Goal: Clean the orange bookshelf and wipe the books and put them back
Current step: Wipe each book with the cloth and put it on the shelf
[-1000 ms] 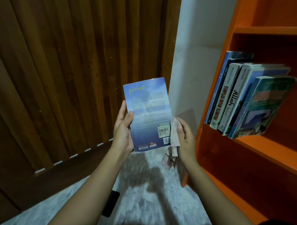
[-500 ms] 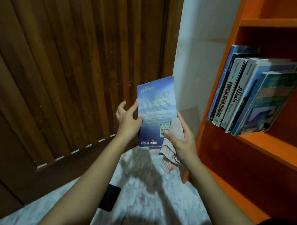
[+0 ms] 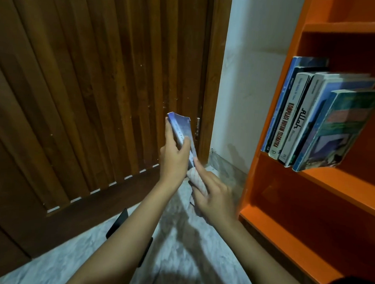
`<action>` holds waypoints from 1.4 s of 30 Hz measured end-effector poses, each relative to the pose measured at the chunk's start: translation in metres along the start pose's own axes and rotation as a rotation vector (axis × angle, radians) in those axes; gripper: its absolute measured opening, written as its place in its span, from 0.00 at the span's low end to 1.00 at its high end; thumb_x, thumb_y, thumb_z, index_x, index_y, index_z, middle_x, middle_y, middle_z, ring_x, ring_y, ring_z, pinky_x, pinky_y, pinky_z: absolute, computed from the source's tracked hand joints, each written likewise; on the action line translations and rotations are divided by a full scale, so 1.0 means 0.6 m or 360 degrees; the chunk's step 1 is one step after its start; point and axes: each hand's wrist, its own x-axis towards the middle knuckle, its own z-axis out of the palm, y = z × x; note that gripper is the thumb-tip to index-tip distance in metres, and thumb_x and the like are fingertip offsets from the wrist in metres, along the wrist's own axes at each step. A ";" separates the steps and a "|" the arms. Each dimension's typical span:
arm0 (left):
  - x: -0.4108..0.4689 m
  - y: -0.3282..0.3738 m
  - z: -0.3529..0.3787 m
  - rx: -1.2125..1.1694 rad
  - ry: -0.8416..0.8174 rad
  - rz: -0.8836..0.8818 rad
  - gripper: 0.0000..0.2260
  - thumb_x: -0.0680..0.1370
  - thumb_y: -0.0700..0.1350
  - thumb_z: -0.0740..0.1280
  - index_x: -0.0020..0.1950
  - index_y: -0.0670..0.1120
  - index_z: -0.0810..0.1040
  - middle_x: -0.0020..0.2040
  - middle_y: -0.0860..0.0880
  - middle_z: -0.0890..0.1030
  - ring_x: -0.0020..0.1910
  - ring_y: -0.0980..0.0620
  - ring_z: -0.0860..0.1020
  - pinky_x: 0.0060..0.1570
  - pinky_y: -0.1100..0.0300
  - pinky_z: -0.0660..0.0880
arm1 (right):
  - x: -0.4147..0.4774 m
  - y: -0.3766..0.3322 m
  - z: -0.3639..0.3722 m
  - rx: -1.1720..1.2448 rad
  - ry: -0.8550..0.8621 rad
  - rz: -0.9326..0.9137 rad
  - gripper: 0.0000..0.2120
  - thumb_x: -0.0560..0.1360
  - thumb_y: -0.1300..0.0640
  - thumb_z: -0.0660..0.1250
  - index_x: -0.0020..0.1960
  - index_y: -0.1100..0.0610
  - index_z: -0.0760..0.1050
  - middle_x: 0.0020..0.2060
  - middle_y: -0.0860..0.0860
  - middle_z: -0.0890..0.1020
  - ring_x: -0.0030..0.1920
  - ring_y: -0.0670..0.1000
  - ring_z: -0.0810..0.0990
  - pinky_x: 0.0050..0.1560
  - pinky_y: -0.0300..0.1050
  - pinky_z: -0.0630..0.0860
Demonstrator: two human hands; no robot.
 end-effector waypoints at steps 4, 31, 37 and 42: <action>0.011 0.019 -0.012 -0.0256 0.0265 0.0035 0.21 0.82 0.41 0.57 0.75 0.45 0.58 0.46 0.53 0.79 0.38 0.60 0.79 0.38 0.65 0.76 | 0.018 0.001 -0.006 -0.0276 0.0164 -0.0264 0.24 0.75 0.45 0.61 0.70 0.47 0.66 0.53 0.51 0.83 0.53 0.52 0.80 0.44 0.42 0.77; -0.015 0.043 -0.021 -0.0540 0.0015 0.0128 0.21 0.82 0.45 0.56 0.75 0.53 0.60 0.57 0.55 0.78 0.51 0.54 0.75 0.57 0.54 0.72 | 0.123 -0.050 -0.021 0.0142 0.0527 -0.0055 0.09 0.77 0.55 0.62 0.54 0.55 0.78 0.48 0.53 0.76 0.47 0.51 0.77 0.46 0.46 0.73; -0.007 0.040 -0.018 -0.0768 0.0187 0.0010 0.20 0.83 0.37 0.53 0.75 0.44 0.58 0.56 0.57 0.77 0.46 0.67 0.79 0.45 0.69 0.75 | 0.119 0.015 -0.021 0.0314 0.0638 0.0732 0.08 0.78 0.58 0.62 0.53 0.56 0.78 0.51 0.56 0.75 0.51 0.56 0.76 0.45 0.42 0.67; -0.001 0.038 -0.012 -0.0691 0.0401 -0.0010 0.20 0.83 0.42 0.55 0.75 0.45 0.58 0.70 0.47 0.71 0.64 0.52 0.74 0.64 0.50 0.72 | 0.057 -0.025 0.013 0.0313 0.0594 0.0168 0.09 0.76 0.57 0.62 0.54 0.52 0.78 0.49 0.52 0.73 0.47 0.49 0.76 0.47 0.35 0.70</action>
